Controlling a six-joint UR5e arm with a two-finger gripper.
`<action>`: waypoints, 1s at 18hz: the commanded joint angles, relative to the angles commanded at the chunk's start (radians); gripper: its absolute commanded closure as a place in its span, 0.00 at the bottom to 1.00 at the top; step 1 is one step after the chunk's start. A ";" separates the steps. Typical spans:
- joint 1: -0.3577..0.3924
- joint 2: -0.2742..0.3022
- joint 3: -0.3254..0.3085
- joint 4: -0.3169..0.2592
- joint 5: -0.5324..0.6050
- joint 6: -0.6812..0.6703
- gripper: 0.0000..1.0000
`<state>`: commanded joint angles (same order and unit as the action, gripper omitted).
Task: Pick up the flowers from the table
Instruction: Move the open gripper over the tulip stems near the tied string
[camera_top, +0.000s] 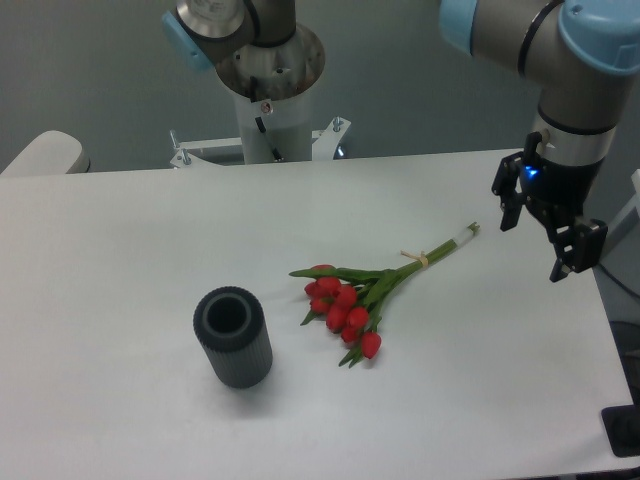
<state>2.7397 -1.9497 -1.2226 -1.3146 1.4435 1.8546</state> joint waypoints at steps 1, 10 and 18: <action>0.000 0.000 -0.003 0.005 0.000 0.008 0.00; -0.003 0.018 -0.089 0.052 -0.008 -0.021 0.00; -0.034 0.026 -0.161 0.083 -0.040 -0.426 0.00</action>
<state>2.7060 -1.9236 -1.3834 -1.2319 1.4036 1.4282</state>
